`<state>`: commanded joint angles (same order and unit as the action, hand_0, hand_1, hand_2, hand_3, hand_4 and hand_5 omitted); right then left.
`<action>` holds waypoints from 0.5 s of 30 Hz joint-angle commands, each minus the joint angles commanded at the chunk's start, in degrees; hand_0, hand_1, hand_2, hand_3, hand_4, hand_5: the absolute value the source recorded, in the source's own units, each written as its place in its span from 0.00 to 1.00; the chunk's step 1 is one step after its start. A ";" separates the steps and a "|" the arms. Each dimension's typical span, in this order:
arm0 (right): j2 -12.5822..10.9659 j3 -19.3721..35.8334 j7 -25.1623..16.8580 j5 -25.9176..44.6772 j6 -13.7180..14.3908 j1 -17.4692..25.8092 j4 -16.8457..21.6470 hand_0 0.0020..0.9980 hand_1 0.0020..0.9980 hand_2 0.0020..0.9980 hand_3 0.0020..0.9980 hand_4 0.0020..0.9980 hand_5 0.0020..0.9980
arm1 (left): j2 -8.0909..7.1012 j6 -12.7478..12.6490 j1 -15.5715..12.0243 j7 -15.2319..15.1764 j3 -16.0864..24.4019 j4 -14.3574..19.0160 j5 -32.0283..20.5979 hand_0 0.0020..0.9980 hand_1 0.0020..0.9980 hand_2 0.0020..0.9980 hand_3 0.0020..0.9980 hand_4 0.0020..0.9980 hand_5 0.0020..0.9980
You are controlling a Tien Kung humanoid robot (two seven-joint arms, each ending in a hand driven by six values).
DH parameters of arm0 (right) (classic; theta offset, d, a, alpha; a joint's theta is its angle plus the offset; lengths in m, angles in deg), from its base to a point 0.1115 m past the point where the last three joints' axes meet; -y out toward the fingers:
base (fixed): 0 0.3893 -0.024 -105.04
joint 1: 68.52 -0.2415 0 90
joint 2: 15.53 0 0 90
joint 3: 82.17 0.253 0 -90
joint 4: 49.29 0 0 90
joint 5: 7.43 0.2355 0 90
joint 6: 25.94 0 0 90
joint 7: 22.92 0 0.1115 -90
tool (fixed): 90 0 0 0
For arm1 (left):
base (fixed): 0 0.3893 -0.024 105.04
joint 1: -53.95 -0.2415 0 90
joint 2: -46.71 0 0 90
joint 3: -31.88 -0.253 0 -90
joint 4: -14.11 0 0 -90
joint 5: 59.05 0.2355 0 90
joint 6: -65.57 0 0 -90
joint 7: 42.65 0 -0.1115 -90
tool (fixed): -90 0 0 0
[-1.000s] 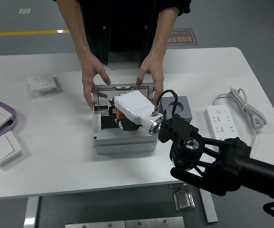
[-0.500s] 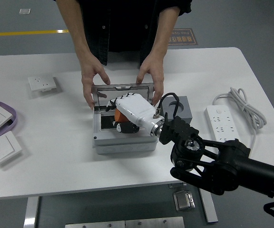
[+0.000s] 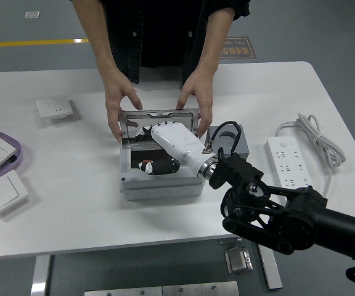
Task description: Pick up the cylinder from the cube,place it in the box,flap close box
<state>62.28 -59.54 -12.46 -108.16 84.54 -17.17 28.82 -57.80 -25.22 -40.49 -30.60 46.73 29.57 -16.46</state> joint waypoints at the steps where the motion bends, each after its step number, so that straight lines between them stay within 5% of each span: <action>1: -0.53 0.60 -0.39 1.70 0.35 0.17 1.17 0.78 0.70 0.69 0.71 0.82 0.42 | 0.02 0.00 -0.01 0.00 -0.02 -0.01 -0.02 0.65 0.65 0.68 0.71 0.73 0.34; 8: -3.44 4.21 -1.53 10.61 2.21 -1.56 7.36 0.76 0.69 0.68 0.71 0.80 0.41 | 0.01 -0.01 0.09 -0.03 -0.26 -0.02 -0.15 0.65 0.65 0.68 0.71 0.73 0.34; 15: -3.59 2.56 -3.26 14.66 3.78 -6.41 3.07 0.72 0.65 0.65 0.66 0.81 0.45 | -0.19 -0.05 0.23 -0.02 -0.57 -0.01 -0.33 0.65 0.65 0.68 0.71 0.73 0.34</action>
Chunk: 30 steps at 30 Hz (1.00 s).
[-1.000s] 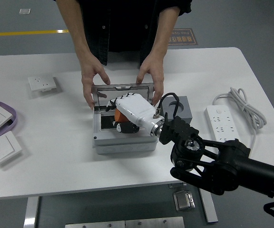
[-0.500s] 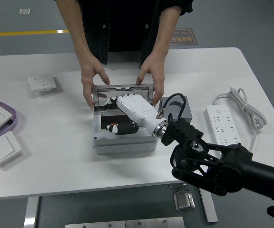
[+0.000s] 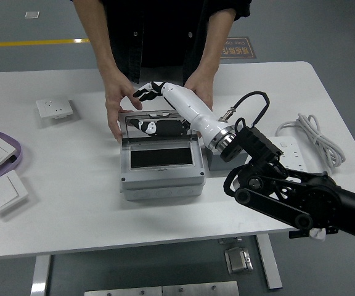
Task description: Pick up the cylinder from the cube,place it in the box,flap close box
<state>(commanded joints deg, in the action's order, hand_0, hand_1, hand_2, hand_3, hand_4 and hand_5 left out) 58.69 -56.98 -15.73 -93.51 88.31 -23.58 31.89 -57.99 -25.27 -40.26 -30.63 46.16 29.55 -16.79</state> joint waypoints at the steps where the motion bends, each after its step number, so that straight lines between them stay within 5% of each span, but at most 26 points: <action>1: 0.23 -0.64 -0.37 0.67 0.07 -0.80 -1.09 0.70 0.63 0.64 0.64 0.80 0.46 | -0.02 0.00 0.04 0.00 -0.11 0.01 -0.06 0.65 0.65 0.68 0.71 0.73 0.34; 9: 1.51 -4.99 -2.64 4.72 -0.09 -5.38 -10.13 0.68 0.63 0.63 0.65 0.79 0.46 | -0.23 -0.05 0.32 -0.02 -0.67 0.08 -0.33 0.65 0.65 0.68 0.71 0.73 0.34; 13: 0.98 -5.90 -2.88 5.26 0.00 -5.21 -10.75 0.66 0.62 0.63 0.64 0.78 0.46 | -0.14 -0.06 0.30 -0.01 -0.86 0.08 -0.48 0.65 0.65 0.68 0.71 0.72 0.34; 30: -4.73 -8.15 -0.71 -0.50 0.47 0.33 5.32 0.57 0.61 0.63 0.64 0.78 0.46 | 0.08 -0.10 0.26 -0.07 -0.64 -0.05 -0.46 0.65 0.65 0.68 0.71 0.72 0.33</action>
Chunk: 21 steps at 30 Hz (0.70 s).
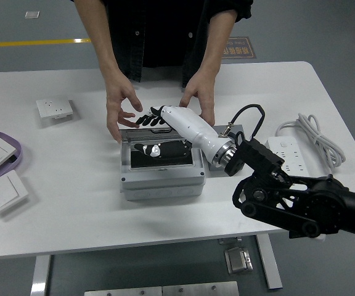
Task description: Pick up the cylinder from the cube,place it in the box,flap close box
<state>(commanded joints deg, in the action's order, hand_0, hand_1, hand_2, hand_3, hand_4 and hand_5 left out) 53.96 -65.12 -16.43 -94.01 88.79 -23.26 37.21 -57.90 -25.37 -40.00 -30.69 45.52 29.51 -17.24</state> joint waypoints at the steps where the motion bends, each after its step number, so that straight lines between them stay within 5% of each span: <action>1: -0.28 -0.14 0.07 -0.05 0.06 0.20 0.77 0.53 0.61 0.63 0.64 0.77 0.45 | -0.01 0.00 0.00 -0.01 0.05 -0.01 0.02 0.65 0.65 0.68 0.71 0.73 0.33; 6: -1.49 -1.59 -0.57 2.34 0.72 1.67 3.33 0.53 0.61 0.63 0.64 0.77 0.45 | -0.05 -0.04 0.02 -0.08 0.38 -0.08 0.26 0.65 0.65 0.68 0.71 0.73 0.33; 12: -1.61 -2.13 -3.60 10.06 1.33 3.99 1.21 0.51 0.59 0.63 0.64 0.76 0.45 | -0.03 -0.11 -0.01 -0.14 0.55 -0.27 0.44 0.65 0.65 0.68 0.71 0.72 0.33; 21: -4.22 7.34 -4.79 11.43 1.86 7.51 4.27 0.53 0.60 0.63 0.65 0.70 0.43 | -0.07 -0.12 -0.29 -0.16 1.06 -0.25 0.89 0.65 0.65 0.68 0.71 0.72 0.33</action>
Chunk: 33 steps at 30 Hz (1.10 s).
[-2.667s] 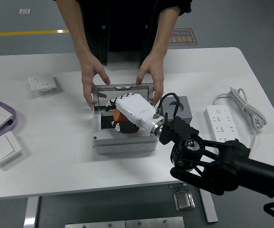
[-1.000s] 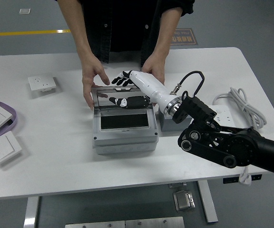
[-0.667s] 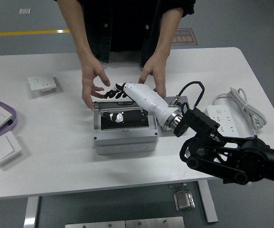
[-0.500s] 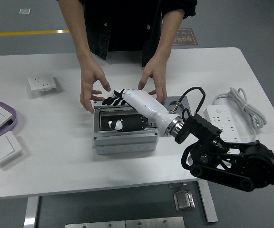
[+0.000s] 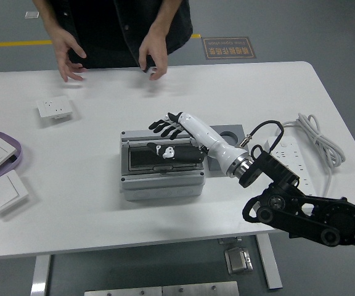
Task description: Pick up the cylinder from the cube,place it in the box,flap close box
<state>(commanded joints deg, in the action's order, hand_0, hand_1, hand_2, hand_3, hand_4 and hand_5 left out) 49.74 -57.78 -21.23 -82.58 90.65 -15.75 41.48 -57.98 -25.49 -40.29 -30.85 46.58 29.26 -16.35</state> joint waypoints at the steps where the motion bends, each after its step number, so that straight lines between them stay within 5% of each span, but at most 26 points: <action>1: -0.54 1.54 -0.01 -0.57 0.05 0.81 0.73 0.53 0.60 0.63 0.65 0.70 0.43 | 0.01 0.01 -0.06 0.01 0.12 0.00 0.10 0.65 0.65 0.68 0.71 0.72 0.33; 11: -2.36 17.57 -0.96 -2.56 -0.53 10.58 1.66 0.54 0.59 0.62 0.65 0.68 0.42 | -0.13 0.18 -0.56 0.16 1.67 0.11 1.07 0.65 0.65 0.68 0.71 0.73 0.33; 22: -0.34 33.98 -7.42 10.89 -3.05 22.69 -3.80 0.54 0.60 0.63 0.65 0.67 0.38 | -1.21 0.22 -0.77 0.24 2.79 1.06 1.13 0.65 0.65 0.68 0.71 0.72 0.33; 33: 1.80 42.09 -14.65 23.67 -5.08 25.90 -7.75 0.57 0.60 0.63 0.64 0.67 0.36 | -2.93 0.28 -0.98 0.30 3.14 1.52 1.44 0.65 0.65 0.68 0.71 0.73 0.33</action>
<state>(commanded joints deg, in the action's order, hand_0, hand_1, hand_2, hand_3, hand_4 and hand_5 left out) 51.54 -15.69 -35.88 -58.91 85.57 10.15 33.73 -60.90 -25.21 -41.27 -30.56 49.72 30.78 -14.92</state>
